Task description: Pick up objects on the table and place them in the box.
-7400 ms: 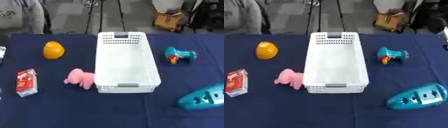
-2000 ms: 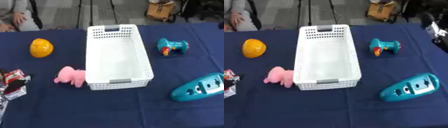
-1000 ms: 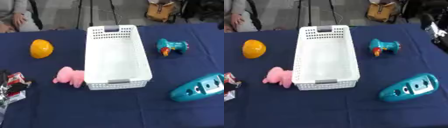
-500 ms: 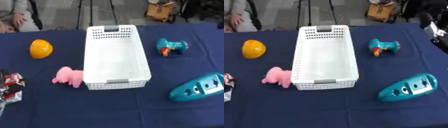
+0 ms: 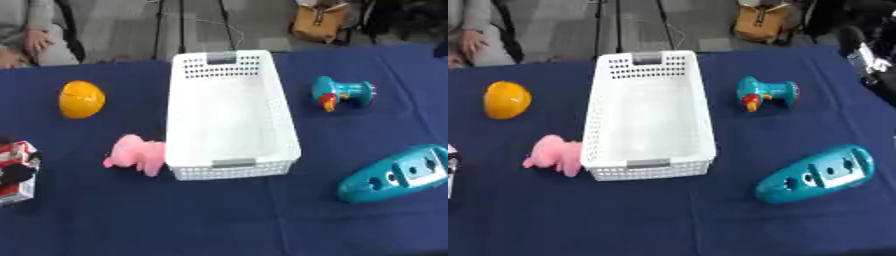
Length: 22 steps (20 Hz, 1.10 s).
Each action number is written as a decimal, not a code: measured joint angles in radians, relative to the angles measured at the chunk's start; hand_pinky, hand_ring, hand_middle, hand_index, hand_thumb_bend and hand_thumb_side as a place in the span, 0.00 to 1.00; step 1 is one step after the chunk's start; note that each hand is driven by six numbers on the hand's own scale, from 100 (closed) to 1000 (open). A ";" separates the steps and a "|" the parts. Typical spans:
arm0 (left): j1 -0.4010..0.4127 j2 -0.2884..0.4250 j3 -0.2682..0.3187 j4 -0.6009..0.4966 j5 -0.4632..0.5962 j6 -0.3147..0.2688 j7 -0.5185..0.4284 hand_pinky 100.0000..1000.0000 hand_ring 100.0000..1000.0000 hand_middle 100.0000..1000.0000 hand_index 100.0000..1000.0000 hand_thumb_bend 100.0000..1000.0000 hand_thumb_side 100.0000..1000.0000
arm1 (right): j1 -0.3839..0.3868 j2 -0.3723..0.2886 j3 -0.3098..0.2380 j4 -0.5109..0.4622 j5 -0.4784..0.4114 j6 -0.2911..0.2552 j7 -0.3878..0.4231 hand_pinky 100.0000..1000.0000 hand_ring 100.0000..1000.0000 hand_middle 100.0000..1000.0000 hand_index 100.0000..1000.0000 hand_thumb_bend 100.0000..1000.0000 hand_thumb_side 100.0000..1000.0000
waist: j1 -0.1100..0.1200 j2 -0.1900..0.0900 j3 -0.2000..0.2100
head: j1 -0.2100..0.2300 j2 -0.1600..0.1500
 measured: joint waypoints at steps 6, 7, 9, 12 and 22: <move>-0.019 0.055 -0.026 -0.054 0.031 -0.037 -0.031 0.19 0.43 0.67 0.77 0.11 0.01 | 0.002 0.000 0.000 0.001 0.000 0.000 0.000 0.48 0.45 0.56 0.80 0.39 0.52 | 0.000 -0.003 0.000 | -0.004 0.000; -0.031 0.069 -0.033 -0.068 0.041 -0.047 -0.038 0.19 0.43 0.67 0.77 0.13 0.01 | 0.003 0.000 0.000 0.001 0.000 0.000 0.000 0.48 0.45 0.56 0.80 0.39 0.52 | 0.000 -0.005 -0.001 | -0.005 0.000; -0.066 0.096 -0.050 -0.104 0.061 -0.066 -0.050 0.19 0.43 0.67 0.77 0.13 0.00 | 0.004 0.000 0.000 0.002 0.000 0.000 0.000 0.48 0.45 0.56 0.80 0.39 0.52 | 0.000 -0.006 -0.002 | -0.006 0.000; -0.129 0.121 -0.076 -0.150 0.092 -0.091 -0.066 0.18 0.42 0.67 0.77 0.12 0.00 | 0.007 0.000 0.000 0.003 0.000 0.000 0.000 0.48 0.45 0.56 0.80 0.39 0.52 | 0.001 -0.008 -0.006 | -0.006 0.000; -0.519 0.045 -0.259 -0.091 0.185 -0.219 -0.150 0.21 0.43 0.67 0.77 0.14 0.00 | 0.006 0.001 0.010 0.006 -0.002 -0.001 0.016 0.48 0.45 0.56 0.80 0.39 0.52 | 0.000 -0.026 -0.061 | 0.001 0.000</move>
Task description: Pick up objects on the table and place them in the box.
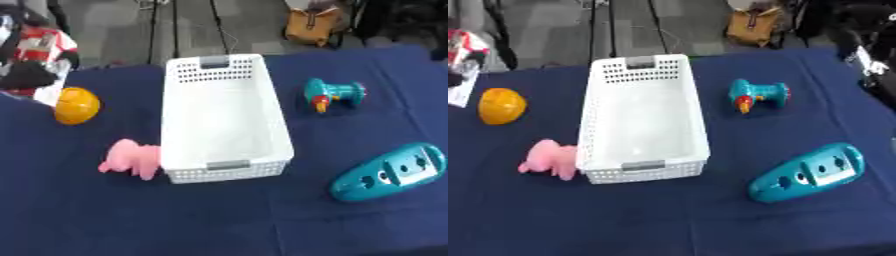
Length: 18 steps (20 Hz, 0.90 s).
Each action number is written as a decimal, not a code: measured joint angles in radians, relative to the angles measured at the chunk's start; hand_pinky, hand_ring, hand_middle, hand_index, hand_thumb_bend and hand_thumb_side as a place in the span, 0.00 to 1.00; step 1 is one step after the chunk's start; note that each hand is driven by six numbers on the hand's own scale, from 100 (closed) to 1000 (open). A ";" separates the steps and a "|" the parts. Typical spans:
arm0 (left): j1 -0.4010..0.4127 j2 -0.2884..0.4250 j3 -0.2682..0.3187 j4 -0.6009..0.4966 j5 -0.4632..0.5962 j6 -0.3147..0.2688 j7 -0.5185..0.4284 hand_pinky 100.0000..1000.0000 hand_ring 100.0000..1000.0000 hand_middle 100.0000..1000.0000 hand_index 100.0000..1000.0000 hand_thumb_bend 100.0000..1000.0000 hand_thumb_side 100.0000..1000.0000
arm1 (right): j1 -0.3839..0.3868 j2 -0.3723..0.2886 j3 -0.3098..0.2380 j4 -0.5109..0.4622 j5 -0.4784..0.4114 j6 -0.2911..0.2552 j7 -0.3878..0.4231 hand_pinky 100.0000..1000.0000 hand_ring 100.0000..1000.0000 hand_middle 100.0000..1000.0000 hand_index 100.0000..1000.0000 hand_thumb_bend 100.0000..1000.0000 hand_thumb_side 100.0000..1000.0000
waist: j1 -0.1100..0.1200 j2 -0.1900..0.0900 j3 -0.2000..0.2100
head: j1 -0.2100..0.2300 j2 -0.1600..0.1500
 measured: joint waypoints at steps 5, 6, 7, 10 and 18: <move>-0.117 -0.091 -0.103 0.136 -0.067 -0.120 -0.055 0.27 0.48 0.68 0.77 0.64 0.00 | -0.009 0.001 0.010 0.001 -0.006 -0.001 0.011 0.48 0.45 0.56 0.80 0.39 0.53 | 0.000 0.000 -0.032 | 0.000 -0.003; -0.131 -0.110 -0.121 0.166 -0.091 -0.154 -0.067 0.28 0.49 0.69 0.77 0.26 0.02 | -0.009 0.002 0.011 0.001 -0.007 -0.002 0.013 0.48 0.45 0.56 0.80 0.39 0.52 | 0.001 0.000 -0.033 | 0.000 -0.007; -0.141 -0.127 -0.137 0.195 -0.117 -0.187 -0.079 0.29 0.49 0.69 0.77 0.26 0.02 | -0.009 0.002 0.013 0.001 -0.008 -0.002 0.016 0.48 0.45 0.56 0.80 0.39 0.52 | 0.001 0.000 -0.034 | 0.000 -0.010; -0.152 -0.160 -0.165 0.265 -0.181 -0.266 -0.098 0.30 0.51 0.69 0.77 0.28 0.07 | -0.013 0.004 0.016 0.001 -0.009 -0.003 0.020 0.48 0.45 0.56 0.80 0.39 0.52 | -0.001 0.000 -0.039 | 0.001 -0.011; -0.121 -0.246 -0.216 0.398 -0.395 -0.435 -0.003 0.74 0.80 0.80 0.83 1.00 0.70 | -0.017 0.010 0.016 0.006 -0.015 -0.004 0.024 0.48 0.45 0.56 0.80 0.38 0.52 | -0.004 0.002 -0.045 | 0.001 -0.027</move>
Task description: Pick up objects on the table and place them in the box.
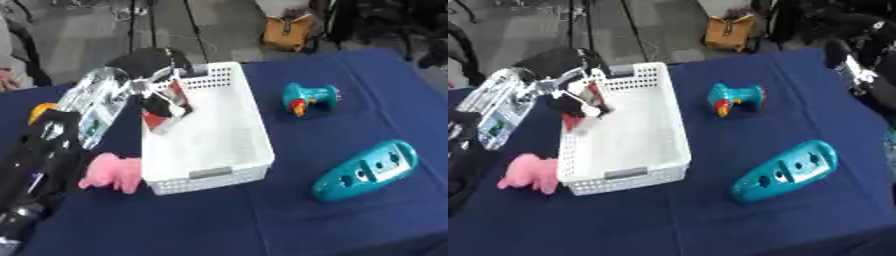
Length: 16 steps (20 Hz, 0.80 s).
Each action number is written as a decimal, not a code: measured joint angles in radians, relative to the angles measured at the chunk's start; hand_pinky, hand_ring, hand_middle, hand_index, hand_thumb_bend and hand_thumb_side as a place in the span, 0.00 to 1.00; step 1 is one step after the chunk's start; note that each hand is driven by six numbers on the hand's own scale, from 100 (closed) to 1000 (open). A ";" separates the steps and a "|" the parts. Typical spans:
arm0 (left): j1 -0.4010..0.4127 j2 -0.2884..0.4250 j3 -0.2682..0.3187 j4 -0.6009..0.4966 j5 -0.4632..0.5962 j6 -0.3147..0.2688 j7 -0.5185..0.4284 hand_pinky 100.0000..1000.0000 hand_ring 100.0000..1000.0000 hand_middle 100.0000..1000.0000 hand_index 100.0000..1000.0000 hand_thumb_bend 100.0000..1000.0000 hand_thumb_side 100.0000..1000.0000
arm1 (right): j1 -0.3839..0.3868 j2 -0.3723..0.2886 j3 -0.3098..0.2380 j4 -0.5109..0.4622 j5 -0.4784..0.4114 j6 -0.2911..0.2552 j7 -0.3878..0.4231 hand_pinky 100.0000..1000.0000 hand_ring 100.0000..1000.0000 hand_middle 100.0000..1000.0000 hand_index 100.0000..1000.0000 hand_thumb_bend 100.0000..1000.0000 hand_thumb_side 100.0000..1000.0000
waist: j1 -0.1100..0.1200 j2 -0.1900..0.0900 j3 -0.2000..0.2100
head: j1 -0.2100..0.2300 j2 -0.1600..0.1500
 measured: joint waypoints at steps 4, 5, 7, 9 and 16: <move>0.022 -0.011 0.013 0.026 -0.048 -0.025 0.107 0.69 0.75 0.79 0.82 0.99 0.66 | 0.000 0.002 0.000 0.000 0.000 0.000 0.000 0.48 0.45 0.56 0.80 0.38 0.52 | -0.003 0.001 0.007 | -0.002 -0.002; 0.029 -0.011 0.020 0.025 -0.044 -0.026 0.133 0.69 0.75 0.79 0.82 0.99 0.66 | 0.000 0.003 0.000 0.000 0.000 0.000 0.000 0.48 0.45 0.56 0.80 0.38 0.52 | -0.005 0.001 0.009 | -0.003 -0.003; 0.047 -0.009 0.034 0.002 -0.013 -0.022 0.174 0.65 0.71 0.77 0.82 0.97 0.58 | 0.000 0.004 0.000 0.000 -0.001 0.000 0.000 0.48 0.45 0.56 0.80 0.38 0.52 | -0.008 0.002 0.014 | -0.005 -0.004; 0.081 0.011 0.053 -0.063 0.044 -0.007 0.197 0.63 0.69 0.76 0.82 0.99 0.51 | 0.000 0.005 -0.001 0.000 -0.001 0.000 0.000 0.48 0.45 0.56 0.80 0.38 0.52 | -0.009 0.006 0.022 | -0.007 -0.004; 0.303 0.139 0.221 -0.425 0.311 0.138 0.186 0.52 0.60 0.74 0.82 0.91 0.42 | 0.009 0.006 -0.004 0.002 -0.001 -0.001 -0.002 0.48 0.45 0.56 0.80 0.38 0.52 | -0.007 0.009 0.059 | -0.018 -0.004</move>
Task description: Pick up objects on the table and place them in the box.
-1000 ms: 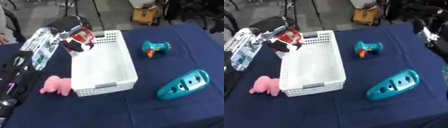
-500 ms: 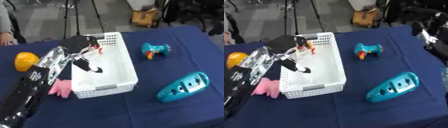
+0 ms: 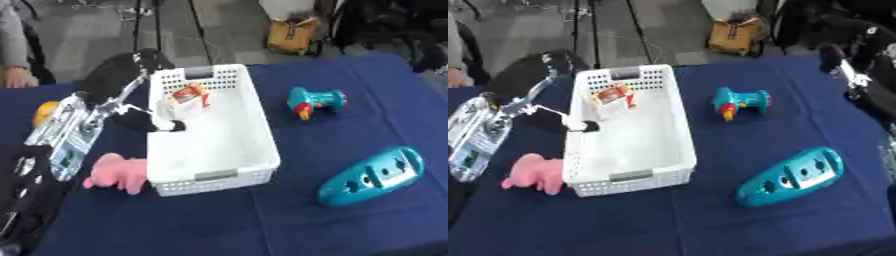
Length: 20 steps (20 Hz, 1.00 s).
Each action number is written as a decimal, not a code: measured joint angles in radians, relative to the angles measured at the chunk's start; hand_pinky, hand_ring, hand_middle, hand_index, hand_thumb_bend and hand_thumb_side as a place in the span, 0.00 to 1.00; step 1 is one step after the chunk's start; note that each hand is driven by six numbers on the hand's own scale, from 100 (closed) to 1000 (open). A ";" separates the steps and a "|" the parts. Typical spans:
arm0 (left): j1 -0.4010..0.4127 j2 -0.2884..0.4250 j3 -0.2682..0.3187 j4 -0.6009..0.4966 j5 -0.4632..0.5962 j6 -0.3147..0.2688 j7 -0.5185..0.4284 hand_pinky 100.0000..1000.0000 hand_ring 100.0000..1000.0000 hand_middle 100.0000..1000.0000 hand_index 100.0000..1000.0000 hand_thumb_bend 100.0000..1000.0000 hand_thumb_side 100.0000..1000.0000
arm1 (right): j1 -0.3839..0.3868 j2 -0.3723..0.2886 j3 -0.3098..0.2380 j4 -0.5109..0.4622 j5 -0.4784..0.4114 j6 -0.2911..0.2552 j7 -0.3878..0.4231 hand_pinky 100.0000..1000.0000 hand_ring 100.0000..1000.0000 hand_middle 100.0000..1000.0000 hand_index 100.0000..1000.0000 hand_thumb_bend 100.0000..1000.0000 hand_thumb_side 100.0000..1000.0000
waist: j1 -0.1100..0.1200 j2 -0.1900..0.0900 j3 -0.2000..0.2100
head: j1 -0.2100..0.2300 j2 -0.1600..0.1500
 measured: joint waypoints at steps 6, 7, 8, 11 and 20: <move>0.201 0.060 0.179 -0.219 0.124 0.157 0.064 0.47 0.56 0.74 0.82 0.80 0.47 | 0.001 0.000 -0.004 0.001 0.000 -0.003 -0.004 0.48 0.45 0.56 0.80 0.38 0.52 | -0.003 0.003 0.020 | -0.003 0.000; 0.224 0.061 0.193 -0.231 0.134 0.173 0.071 0.47 0.56 0.74 0.82 0.80 0.47 | 0.001 0.000 -0.004 0.001 0.000 -0.003 -0.004 0.48 0.45 0.56 0.80 0.38 0.52 | -0.003 0.003 0.022 | -0.002 0.001; 0.256 0.061 0.206 -0.235 0.151 0.185 0.077 0.47 0.55 0.74 0.82 0.79 0.47 | 0.001 0.000 -0.004 0.002 0.000 -0.003 -0.004 0.48 0.45 0.56 0.80 0.38 0.52 | -0.003 0.003 0.025 | 0.000 0.001; 0.319 0.055 0.237 -0.233 0.205 0.206 0.095 0.45 0.54 0.74 0.82 0.75 0.49 | 0.001 0.000 -0.004 0.004 0.000 -0.003 -0.003 0.48 0.45 0.56 0.80 0.38 0.52 | -0.007 0.003 0.035 | 0.005 0.004; 0.346 -0.012 0.254 -0.227 0.278 0.198 0.114 0.43 0.53 0.74 0.82 0.71 0.50 | -0.001 0.000 -0.003 0.004 0.000 -0.002 0.007 0.48 0.45 0.56 0.80 0.38 0.52 | -0.007 0.003 0.038 | 0.009 0.005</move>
